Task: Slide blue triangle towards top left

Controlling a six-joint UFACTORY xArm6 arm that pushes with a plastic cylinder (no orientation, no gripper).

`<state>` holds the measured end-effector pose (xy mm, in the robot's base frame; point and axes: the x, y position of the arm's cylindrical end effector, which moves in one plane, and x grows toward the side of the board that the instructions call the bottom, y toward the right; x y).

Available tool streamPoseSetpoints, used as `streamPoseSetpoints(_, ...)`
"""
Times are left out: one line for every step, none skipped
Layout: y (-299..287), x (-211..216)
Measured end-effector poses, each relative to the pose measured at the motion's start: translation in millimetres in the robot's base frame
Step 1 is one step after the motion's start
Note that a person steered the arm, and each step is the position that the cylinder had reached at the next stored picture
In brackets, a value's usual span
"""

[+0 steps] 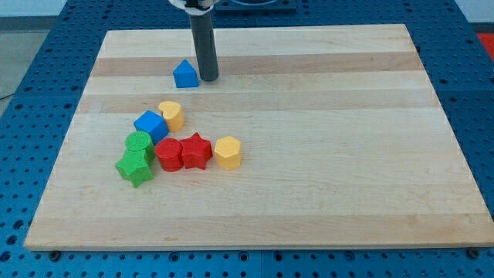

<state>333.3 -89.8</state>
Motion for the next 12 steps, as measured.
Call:
streamPoseSetpoints(-37.0,4.6)
streamPoseSetpoints(-90.5,-20.9)
streamPoseSetpoints(-92.2,-45.2)
streamPoseSetpoints(-19.7,-42.4)
streamPoseSetpoints(10.3,-13.1)
streamPoseSetpoints(-17.1,1.5)
streamPoseSetpoints(-67.8,-4.6)
streamPoseSetpoints(-96.0,-18.9)
streamPoseSetpoints(-94.6,-0.2)
streamPoseSetpoints(-129.8,5.6)
streamPoseSetpoints(-172.9,-41.1)
streamPoseSetpoints(-173.1,-71.7)
